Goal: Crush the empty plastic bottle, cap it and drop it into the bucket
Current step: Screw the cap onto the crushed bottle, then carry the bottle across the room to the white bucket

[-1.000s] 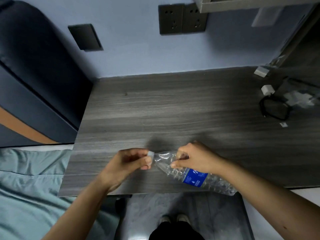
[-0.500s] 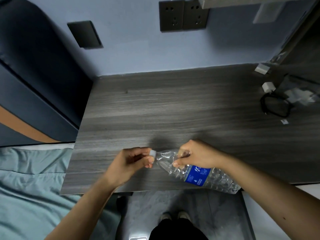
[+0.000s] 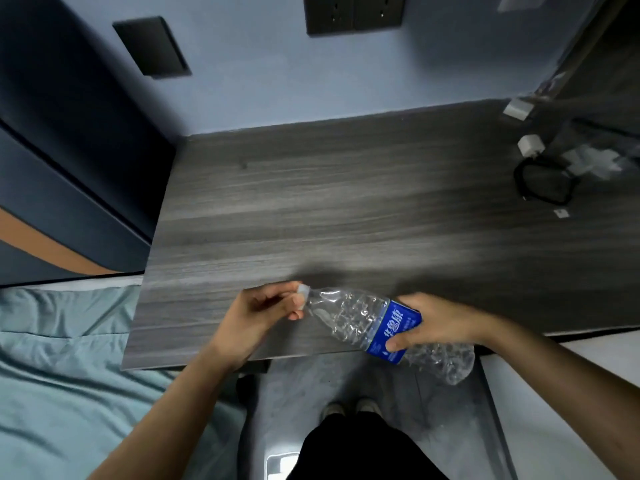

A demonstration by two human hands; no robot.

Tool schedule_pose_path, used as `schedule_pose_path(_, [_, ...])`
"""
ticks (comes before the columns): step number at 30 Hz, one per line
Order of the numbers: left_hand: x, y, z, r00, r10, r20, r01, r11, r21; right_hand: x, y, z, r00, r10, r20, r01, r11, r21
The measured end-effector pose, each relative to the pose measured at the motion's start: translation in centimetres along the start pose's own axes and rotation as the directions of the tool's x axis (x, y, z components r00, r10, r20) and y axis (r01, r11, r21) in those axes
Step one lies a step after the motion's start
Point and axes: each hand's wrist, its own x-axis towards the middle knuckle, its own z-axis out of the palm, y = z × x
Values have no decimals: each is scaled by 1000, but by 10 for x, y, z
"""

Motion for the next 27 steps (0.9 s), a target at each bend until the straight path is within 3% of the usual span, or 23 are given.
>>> schedule_pose_path(10, [-14,-29,20,990,-73,119,67,996,53,-44,28,47,979,92,-182,-76,993,92])
schedule_pose_path(14, [-19,-43,24,966,-98,240,83,994,73,-67,32,81,926,194,-323,-111,959,260])
schedule_pose_path(18, [-27,-72,22,915,-161,370,91,976,200,-88,35,135,819,309,-483,-171,936,307])
schedule_pose_path(21, [-37,-100,18,863,-188,469,-7,924,383,-106,37,187,728,425,-538,-264,898,353])
schedule_pose_path(24, [-46,-126,16,809,-251,531,-85,844,529,-132,44,246,639,547,-541,-222,804,551])
schedule_pose_path(27, [-54,-153,18,750,-356,557,-134,743,655,-166,59,308,496,716,-491,-193,643,741])
